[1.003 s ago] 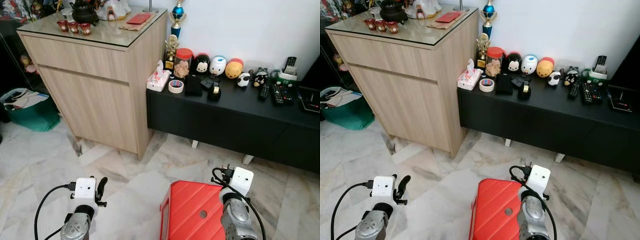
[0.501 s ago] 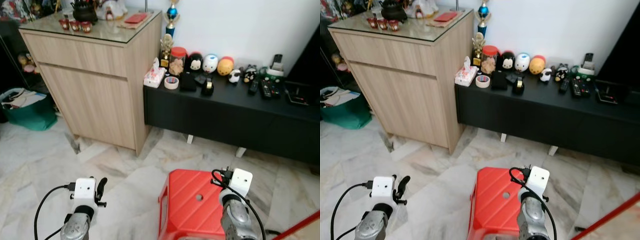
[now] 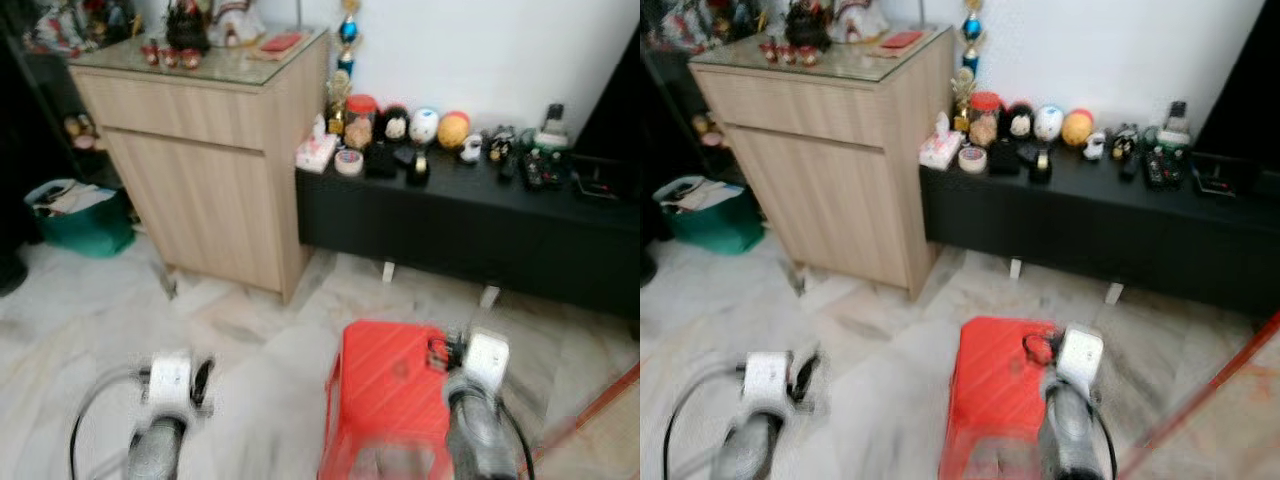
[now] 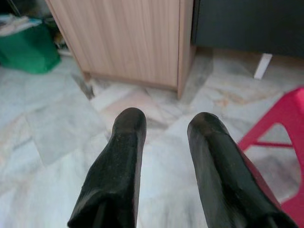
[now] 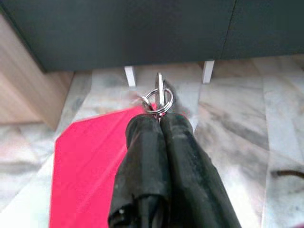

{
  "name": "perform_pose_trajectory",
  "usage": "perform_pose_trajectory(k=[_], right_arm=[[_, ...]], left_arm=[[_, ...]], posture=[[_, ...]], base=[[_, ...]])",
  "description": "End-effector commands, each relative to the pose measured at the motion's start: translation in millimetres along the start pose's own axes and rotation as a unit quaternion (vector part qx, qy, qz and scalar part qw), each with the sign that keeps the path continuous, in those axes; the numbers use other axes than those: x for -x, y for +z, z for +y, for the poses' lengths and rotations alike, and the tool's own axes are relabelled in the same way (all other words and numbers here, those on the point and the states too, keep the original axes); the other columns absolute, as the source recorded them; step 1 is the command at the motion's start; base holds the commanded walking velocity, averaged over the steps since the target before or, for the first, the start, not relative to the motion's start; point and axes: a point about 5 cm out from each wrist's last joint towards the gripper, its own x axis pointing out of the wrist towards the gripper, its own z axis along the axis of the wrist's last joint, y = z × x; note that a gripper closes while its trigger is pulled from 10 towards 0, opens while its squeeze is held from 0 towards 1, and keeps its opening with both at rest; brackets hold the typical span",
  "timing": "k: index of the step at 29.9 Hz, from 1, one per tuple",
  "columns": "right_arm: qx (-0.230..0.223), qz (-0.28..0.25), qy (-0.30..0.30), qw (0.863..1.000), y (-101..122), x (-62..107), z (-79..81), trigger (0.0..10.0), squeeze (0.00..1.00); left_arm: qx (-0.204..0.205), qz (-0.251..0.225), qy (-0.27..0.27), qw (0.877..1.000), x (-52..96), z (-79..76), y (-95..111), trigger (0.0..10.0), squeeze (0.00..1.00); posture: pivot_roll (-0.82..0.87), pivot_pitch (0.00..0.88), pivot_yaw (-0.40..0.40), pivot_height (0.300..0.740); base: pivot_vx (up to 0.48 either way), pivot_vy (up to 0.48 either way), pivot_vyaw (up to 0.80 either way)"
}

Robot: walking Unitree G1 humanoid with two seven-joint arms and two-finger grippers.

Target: Hang keys on a hook

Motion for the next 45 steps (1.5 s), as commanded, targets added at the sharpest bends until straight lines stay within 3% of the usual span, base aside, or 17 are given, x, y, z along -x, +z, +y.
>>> perform_pose_trajectory(k=[1,18,26,45], right_arm=[[-0.003,0.001,-0.005,1.000,0,0.0,-2.8,10.0,0.00],[-0.010,0.009,-0.017,1.000,-2,-0.3,-6.3,10.0,0.00],[-0.009,0.019,-0.020,1.000,-4,-0.6,-6.7,10.0,0.00],[0.008,0.015,-0.032,0.999,-1,-2.0,-7.3,10.0,0.00]], left_arm=[[-0.003,-0.002,-0.003,1.000,-0.8,-0.5,1,10.0,0.00],[-0.002,-0.002,-0.001,1.000,-0.7,-0.3,1,10.0,0.00],[-0.004,-0.001,0.000,1.000,-0.2,-0.7,0,10.0,0.00],[0.003,0.044,0.000,0.999,7.6,0.6,-19,10.0,0.00]], posture=[[0.07,0.000,-0.040,0.740],[0.07,0.000,-0.044,0.740],[0.07,0.000,-0.045,0.740],[0.07,0.000,-0.039,0.740]], base=[[-0.270,0.000,0.00],[-0.268,0.000,0.00],[0.000,0.000,0.00],[0.000,0.000,-0.80]])
